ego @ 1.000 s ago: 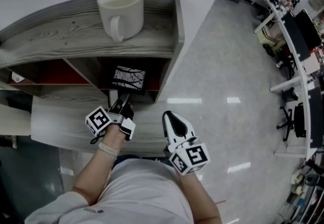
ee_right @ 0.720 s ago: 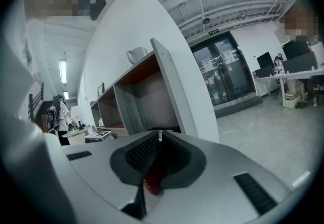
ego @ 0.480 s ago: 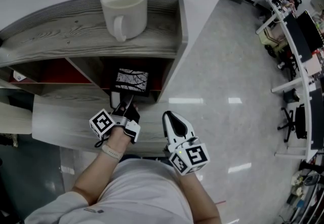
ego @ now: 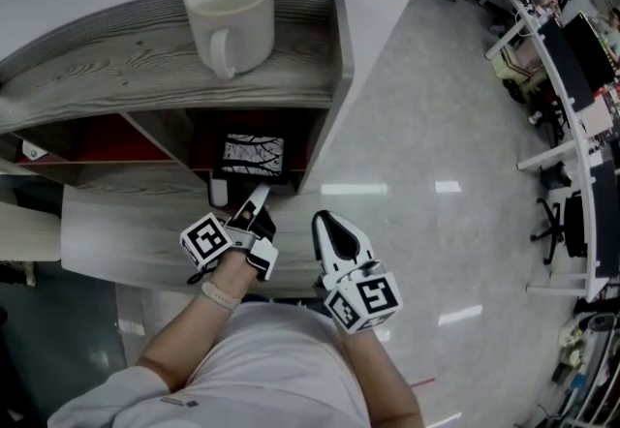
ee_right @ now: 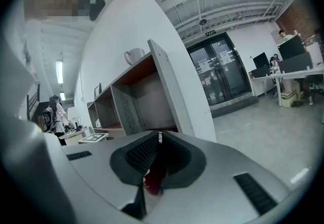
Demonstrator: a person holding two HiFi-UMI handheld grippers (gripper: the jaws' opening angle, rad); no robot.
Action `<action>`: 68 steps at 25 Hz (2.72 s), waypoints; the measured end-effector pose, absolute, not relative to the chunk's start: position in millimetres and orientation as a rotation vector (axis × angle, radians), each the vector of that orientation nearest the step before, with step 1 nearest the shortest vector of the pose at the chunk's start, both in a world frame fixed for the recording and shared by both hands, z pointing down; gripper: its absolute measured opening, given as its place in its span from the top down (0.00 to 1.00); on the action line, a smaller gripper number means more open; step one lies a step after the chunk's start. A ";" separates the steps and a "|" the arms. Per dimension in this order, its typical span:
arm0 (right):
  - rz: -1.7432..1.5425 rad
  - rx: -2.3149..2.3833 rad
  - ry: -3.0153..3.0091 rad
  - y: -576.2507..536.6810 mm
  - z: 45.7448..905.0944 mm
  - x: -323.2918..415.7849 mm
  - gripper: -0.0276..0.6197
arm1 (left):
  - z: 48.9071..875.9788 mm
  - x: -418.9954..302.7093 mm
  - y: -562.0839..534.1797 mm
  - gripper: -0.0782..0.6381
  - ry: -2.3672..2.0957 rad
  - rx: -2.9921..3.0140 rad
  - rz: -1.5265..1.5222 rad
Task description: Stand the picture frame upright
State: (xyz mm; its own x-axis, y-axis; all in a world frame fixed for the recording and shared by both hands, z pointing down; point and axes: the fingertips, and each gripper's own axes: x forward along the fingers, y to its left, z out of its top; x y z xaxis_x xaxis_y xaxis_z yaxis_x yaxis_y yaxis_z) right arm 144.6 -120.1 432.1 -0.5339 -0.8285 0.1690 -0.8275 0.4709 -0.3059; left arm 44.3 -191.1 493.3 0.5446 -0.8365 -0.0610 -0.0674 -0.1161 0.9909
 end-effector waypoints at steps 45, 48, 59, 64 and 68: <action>-0.579 -1.748 2.438 -87.3 433.2 131.6 0.91 | 513.3 -1.6 -198.6 0.70 -1.608 3.068 1.581; -0.576 -1.746 2.441 -87.9 431.5 132.6 0.91 | 510.5 -0.3 -198.5 0.71 -1.633 3.055 1.525; -0.567 -1.715 2.472 -93.6 430.2 140.2 0.91 | 488.9 8.4 -206.5 0.74 -1.749 2.895 1.079; -0.565 -1.702 2.492 -95.8 429.8 149.6 0.91 | 484.7 23.0 -207.5 0.74 -1.773 2.859 0.950; -0.562 -1.693 2.507 -96.5 429.8 157.2 0.91 | 481.0 34.2 -209.3 0.74 -1.785 2.819 0.852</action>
State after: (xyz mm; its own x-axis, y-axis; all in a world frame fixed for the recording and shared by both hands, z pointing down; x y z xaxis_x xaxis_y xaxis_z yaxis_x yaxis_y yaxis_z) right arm 157.2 -96.5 429.8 -0.3933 -0.9074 0.1483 -0.8838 0.3287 -0.3331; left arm 34.2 -209.3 481.0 0.3552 -0.9030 0.2416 -0.7556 -0.4295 -0.4945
